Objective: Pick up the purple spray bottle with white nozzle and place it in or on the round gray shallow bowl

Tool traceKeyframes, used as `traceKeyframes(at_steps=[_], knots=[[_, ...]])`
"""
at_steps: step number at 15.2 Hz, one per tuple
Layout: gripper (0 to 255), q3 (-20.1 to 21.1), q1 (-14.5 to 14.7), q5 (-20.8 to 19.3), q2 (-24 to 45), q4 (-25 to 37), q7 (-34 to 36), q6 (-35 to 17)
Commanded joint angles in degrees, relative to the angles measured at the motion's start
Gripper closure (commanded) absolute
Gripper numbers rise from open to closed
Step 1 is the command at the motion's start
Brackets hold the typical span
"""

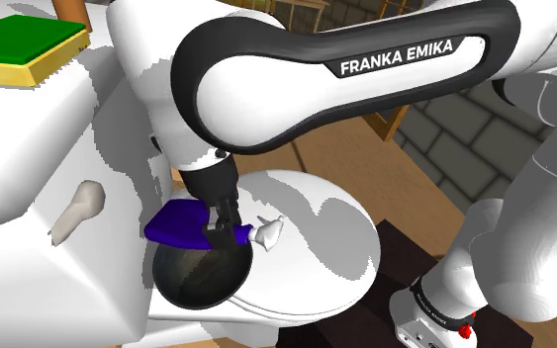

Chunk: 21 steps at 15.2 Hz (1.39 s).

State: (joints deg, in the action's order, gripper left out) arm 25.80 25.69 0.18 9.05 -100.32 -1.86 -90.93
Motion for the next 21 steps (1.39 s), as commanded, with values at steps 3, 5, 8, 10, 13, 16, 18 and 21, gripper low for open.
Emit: traceKeyframes(at_steps=[3,5,8,10,13,16,18,21], knots=[[255,0.03,0.23,-0.46,1.17,-1.65,0.30,-11.79],[255,0.00,0.25,-0.57,1.43,-2.48,0.32,-12.85],[255,0.00,0.25,-0.57,1.43,-2.48,0.32,-12.85],[255,0.00,0.25,-0.57,1.43,-2.48,0.32,-12.85],[255,0.01,0.24,-0.58,1.43,-2.48,0.32,-12.85],[0,-0.02,-0.07,-0.06,0.03,-6.43,-0.18,-15.46],[0,0.07,0.07,-0.12,0.20,-6.96,0.05,-16.18],[0,0.03,0.25,-0.58,1.45,1.40,0.33,-9.00]])
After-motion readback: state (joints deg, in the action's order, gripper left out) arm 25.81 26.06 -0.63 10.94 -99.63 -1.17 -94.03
